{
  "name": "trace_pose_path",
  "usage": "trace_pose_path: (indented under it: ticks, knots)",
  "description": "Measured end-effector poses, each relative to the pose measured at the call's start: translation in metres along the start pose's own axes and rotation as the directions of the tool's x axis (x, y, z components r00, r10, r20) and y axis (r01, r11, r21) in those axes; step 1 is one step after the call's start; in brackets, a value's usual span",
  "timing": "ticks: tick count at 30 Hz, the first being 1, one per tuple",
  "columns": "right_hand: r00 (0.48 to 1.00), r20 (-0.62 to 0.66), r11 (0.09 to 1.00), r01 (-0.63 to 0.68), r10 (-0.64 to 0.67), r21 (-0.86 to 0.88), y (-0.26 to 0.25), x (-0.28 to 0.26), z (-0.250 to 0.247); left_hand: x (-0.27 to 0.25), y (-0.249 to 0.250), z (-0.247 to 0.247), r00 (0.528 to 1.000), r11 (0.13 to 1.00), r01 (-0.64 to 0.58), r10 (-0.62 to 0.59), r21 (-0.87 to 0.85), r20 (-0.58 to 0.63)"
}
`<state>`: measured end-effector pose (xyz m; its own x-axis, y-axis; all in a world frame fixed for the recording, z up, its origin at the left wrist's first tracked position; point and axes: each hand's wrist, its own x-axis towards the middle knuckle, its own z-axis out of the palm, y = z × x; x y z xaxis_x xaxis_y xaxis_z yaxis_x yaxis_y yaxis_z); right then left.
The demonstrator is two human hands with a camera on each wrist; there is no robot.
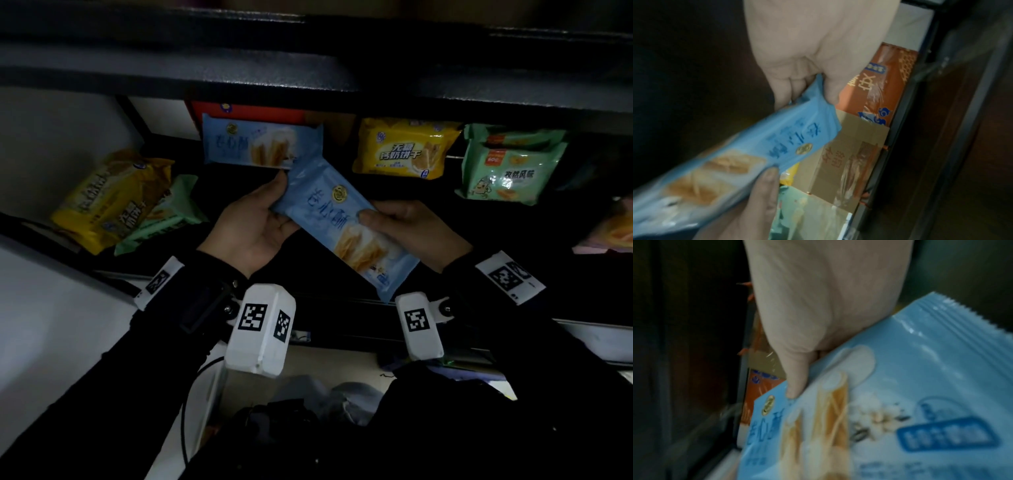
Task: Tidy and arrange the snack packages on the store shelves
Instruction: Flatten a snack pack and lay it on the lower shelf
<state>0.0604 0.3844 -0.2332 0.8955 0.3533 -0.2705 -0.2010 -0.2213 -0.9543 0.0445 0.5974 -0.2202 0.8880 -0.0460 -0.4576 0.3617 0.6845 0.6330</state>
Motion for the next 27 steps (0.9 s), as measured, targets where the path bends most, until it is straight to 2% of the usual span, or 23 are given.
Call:
trace_pose_path:
  ticks: [4, 6, 8, 9, 11, 14, 17, 20, 23, 27]
  knots:
    - [0.988, -0.133, 0.967, 0.038, -0.074, -0.253, -0.003, 0.002, -0.009, 0.005, 0.0, -0.009, 0.998, 0.992, 0.026, -0.033, -0.121, -0.061]
    - [0.973, -0.219, 0.969, 0.014, -0.07, -0.245, 0.002, 0.003, -0.02, 0.008, 0.002, -0.017, 0.995, 0.978, 0.042, -0.06, -0.203, -0.084]
    - [0.959, -0.28, 0.98, -0.004, -0.052, -0.197, 0.009, 0.003, -0.024, 0.006, 0.0, -0.021, 0.998, 0.966, 0.028, -0.043, -0.256, -0.053]
    - [0.952, -0.301, 0.984, 0.003, -0.057, -0.178, 0.012, 0.003, -0.021, 0.004, -0.004, -0.019, 0.999, 0.976, 0.03, -0.036, -0.216, -0.024]
    - [0.944, -0.321, 0.988, 0.029, -0.076, -0.151, 0.014, 0.003, -0.008, -0.002, -0.021, -0.007, 0.997, 0.998, 0.055, -0.055, 0.0, 0.052]
    - [0.973, -0.229, 1.0, 0.017, -0.017, -0.002, 0.012, 0.002, 0.008, -0.006, -0.044, 0.005, 0.987, 0.945, 0.048, -0.095, 0.323, 0.13]
    - [0.999, -0.037, 0.987, -0.027, 0.034, 0.158, 0.008, -0.001, 0.0, -0.007, -0.041, 0.001, 0.987, 0.885, -0.018, -0.057, 0.465, 0.147]
    - [0.997, 0.079, 0.981, -0.03, 0.016, 0.192, 0.004, -0.004, -0.009, -0.011, -0.032, -0.005, 0.976, 0.773, -0.125, -0.016, 0.622, 0.217]
    - [0.99, 0.14, 0.984, -0.015, -0.009, 0.175, 0.002, -0.006, -0.012, -0.014, -0.028, -0.008, 0.959, 0.706, -0.196, -0.008, 0.68, 0.285]
    - [0.974, 0.224, 0.983, -0.041, 0.001, 0.177, -0.001, -0.008, -0.02, -0.014, -0.021, -0.011, 0.942, 0.706, -0.202, -0.049, 0.679, 0.331]
